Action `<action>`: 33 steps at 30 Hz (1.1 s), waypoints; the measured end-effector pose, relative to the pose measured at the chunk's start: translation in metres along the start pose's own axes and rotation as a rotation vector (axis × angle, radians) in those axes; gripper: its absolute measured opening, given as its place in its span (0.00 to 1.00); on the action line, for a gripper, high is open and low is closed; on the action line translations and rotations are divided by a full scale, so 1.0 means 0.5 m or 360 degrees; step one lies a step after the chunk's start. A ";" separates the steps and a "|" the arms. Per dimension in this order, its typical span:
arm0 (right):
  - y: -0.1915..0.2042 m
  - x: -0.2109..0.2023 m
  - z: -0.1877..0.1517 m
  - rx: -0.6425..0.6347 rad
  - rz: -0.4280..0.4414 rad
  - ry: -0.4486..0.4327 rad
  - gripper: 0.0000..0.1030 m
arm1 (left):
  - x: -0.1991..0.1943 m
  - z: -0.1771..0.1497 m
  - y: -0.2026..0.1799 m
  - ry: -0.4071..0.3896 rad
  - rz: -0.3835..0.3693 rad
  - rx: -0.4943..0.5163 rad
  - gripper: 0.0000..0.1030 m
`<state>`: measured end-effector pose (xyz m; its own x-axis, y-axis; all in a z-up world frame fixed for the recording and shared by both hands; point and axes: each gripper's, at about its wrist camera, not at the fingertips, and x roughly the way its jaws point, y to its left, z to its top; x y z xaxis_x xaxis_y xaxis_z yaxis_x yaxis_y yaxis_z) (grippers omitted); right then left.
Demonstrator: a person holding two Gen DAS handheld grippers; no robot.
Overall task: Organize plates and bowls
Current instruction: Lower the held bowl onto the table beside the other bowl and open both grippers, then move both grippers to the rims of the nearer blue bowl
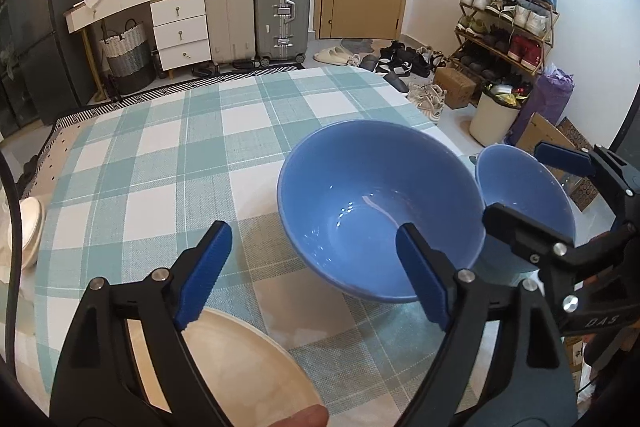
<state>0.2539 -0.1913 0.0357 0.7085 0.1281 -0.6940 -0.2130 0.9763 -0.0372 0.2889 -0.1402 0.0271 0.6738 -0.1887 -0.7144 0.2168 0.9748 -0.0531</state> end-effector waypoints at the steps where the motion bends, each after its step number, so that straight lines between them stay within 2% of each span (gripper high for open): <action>1: -0.002 -0.009 -0.001 0.0007 0.0002 -0.0006 0.98 | -0.005 -0.002 -0.001 -0.0009 0.0007 0.0000 0.96; 4: -0.007 -0.034 -0.008 0.0008 -0.0004 -0.0029 0.99 | -0.026 -0.005 -0.002 -0.0059 0.0006 -0.0012 0.98; 13: -0.039 -0.093 -0.027 0.0063 -0.0045 -0.0078 0.99 | -0.074 -0.013 -0.030 -0.0104 -0.0004 0.0019 0.98; 33: -0.171 -0.178 -0.108 0.0263 -0.0137 -0.0044 0.99 | -0.092 -0.053 -0.185 -0.0103 -0.0157 0.0166 0.98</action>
<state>0.1725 -0.2955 0.0619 0.7380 0.0453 -0.6733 -0.0387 0.9989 0.0248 0.2194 -0.2185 0.0463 0.6891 -0.2933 -0.6627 0.3539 0.9342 -0.0454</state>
